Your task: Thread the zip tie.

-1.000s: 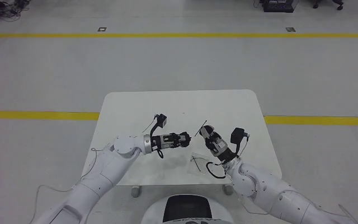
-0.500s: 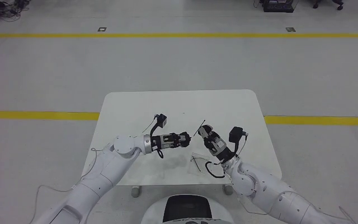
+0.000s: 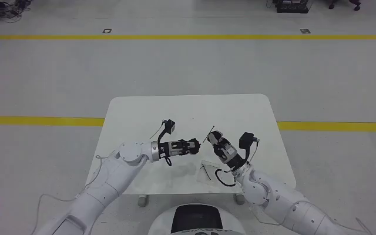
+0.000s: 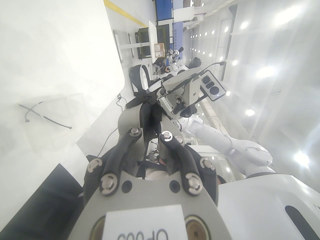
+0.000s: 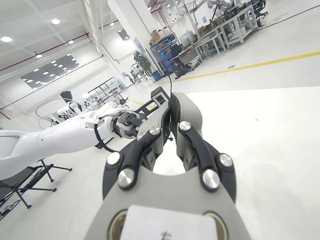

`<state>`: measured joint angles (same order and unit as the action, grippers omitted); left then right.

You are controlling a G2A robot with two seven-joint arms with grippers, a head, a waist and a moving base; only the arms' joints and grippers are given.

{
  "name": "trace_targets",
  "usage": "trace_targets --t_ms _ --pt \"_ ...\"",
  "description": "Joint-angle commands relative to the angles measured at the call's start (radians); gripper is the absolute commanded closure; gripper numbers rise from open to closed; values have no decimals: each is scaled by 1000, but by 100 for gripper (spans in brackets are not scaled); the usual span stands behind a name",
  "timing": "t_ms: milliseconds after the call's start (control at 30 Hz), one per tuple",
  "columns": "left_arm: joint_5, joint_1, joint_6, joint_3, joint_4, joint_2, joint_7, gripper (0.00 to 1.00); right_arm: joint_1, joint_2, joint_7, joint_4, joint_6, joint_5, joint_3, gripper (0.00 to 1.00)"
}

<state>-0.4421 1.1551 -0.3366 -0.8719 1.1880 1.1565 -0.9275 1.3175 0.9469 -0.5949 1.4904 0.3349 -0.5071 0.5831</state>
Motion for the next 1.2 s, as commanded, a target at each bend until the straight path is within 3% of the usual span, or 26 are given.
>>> trace_targets --t_ms 0,1167 --pt "0 0 0 0 0 0 0 100 0 0 0 0 0 0 0 100" --pt "0 0 0 0 0 0 0 100 66 56 77 -6 5 -65 100 100"
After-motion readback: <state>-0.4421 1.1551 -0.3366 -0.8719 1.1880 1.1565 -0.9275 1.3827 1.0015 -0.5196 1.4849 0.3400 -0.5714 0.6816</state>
